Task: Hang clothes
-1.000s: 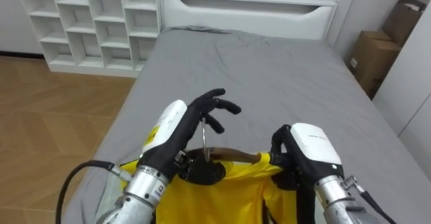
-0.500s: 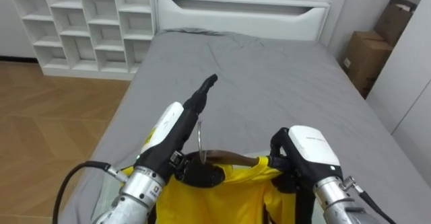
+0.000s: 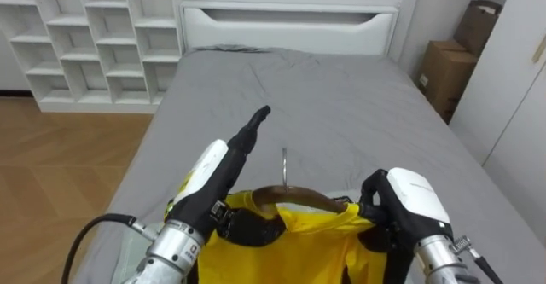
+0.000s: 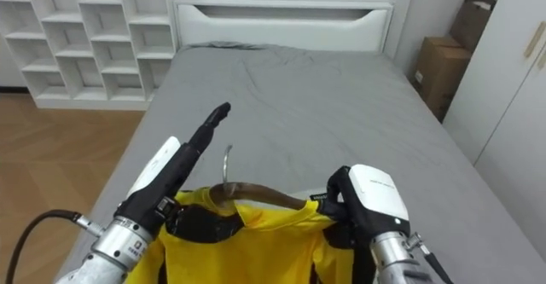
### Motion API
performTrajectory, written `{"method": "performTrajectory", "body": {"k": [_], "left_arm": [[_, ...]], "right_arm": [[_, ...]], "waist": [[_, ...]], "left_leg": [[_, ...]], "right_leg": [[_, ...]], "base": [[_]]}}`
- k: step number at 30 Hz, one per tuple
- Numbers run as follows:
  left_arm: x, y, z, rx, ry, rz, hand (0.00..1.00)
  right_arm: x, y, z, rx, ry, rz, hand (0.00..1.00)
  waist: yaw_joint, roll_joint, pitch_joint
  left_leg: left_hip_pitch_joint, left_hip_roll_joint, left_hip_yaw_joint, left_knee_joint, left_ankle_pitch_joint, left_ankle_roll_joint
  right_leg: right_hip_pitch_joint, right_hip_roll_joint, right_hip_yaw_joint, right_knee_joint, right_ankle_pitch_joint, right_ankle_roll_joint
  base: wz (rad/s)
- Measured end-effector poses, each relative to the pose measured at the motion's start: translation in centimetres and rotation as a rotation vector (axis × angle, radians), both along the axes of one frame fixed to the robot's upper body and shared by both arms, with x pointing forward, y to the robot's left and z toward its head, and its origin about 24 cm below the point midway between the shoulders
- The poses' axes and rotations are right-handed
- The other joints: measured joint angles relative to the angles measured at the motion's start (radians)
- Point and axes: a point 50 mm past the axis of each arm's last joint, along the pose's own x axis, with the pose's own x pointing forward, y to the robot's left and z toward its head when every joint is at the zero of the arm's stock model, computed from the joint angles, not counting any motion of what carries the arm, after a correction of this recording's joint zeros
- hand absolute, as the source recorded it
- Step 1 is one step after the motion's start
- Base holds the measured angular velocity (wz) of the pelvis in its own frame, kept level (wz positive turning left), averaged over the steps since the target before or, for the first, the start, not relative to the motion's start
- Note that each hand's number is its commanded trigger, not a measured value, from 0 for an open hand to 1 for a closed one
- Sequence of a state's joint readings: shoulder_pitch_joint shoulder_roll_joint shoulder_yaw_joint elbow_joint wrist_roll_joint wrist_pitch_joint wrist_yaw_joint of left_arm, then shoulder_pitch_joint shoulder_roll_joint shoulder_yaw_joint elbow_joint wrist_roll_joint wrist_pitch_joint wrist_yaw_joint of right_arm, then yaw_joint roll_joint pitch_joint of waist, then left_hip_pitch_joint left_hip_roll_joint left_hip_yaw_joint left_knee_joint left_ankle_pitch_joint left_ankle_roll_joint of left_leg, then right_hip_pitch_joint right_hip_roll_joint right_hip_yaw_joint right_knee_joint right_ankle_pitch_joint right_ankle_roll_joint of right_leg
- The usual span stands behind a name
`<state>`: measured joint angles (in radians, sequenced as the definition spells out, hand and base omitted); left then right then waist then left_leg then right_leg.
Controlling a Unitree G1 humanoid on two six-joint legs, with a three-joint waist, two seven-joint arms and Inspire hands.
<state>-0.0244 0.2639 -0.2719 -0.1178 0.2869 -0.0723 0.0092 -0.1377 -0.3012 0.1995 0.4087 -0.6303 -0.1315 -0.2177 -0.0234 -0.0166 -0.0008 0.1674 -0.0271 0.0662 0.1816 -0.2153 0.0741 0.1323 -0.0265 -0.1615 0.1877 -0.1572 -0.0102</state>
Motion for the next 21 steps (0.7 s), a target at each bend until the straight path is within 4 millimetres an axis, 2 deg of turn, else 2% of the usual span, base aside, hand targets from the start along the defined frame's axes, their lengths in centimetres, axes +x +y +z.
{"method": "performTrajectory", "body": {"k": [12, 21], "left_arm": [[-0.2, 1.9, -0.6, 0.029, 0.04, 0.083, 0.0], [-0.4, 3.5, -0.8, 0.028, 0.049, 0.148, 0.0]], "right_arm": [[-0.4, -4.4, -0.4, 0.216, 0.031, -0.255, 1.0], [-1.1, -6.1, -0.8, 0.269, 0.039, -0.341, 1.0]], "waist": [[-0.017, 0.005, 0.0048], [-0.041, 0.003, 0.0042]], "left_leg": [[-0.003, 0.001, -0.008, -0.017, 0.0, 0.0], [-0.022, 0.003, 0.007, -0.017, 0.0, 0.0]], "right_leg": [[-0.005, 0.004, -0.004, -0.002, 0.0, 0.001], [-0.031, 0.004, -0.003, 0.003, 0.0, 0.001]], "base": [[0.01], [-0.03]]}}
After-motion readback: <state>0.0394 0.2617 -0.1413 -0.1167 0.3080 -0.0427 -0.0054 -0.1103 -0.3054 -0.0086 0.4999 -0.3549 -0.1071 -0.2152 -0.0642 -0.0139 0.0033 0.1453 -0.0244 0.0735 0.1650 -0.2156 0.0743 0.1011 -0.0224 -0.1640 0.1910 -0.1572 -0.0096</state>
